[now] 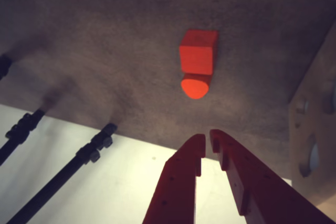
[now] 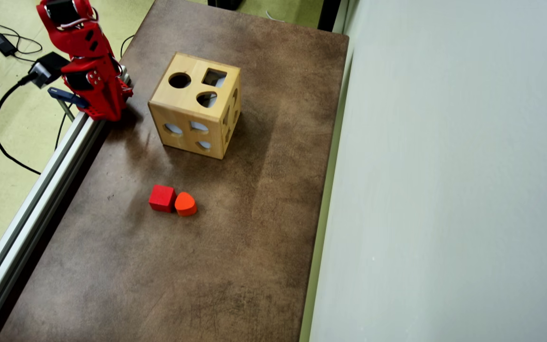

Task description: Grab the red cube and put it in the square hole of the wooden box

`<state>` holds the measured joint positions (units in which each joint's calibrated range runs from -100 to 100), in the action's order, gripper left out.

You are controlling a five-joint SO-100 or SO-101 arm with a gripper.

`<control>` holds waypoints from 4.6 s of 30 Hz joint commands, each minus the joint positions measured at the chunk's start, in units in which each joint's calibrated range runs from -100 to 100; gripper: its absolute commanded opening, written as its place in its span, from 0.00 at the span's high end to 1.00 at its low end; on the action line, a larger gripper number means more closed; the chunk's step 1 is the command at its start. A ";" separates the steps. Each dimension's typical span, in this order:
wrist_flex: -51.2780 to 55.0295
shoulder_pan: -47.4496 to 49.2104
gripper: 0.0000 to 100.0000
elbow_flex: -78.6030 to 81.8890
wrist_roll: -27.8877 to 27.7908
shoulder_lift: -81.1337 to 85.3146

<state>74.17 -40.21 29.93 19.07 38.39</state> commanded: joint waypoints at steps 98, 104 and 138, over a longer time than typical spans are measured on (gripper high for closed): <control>-38.27 8.04 0.48 7.99 6.30 -44.29; -37.62 8.86 0.48 6.47 6.25 -44.46; -34.97 8.56 0.48 3.70 6.30 -48.28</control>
<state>39.31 -31.73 37.16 25.23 -8.64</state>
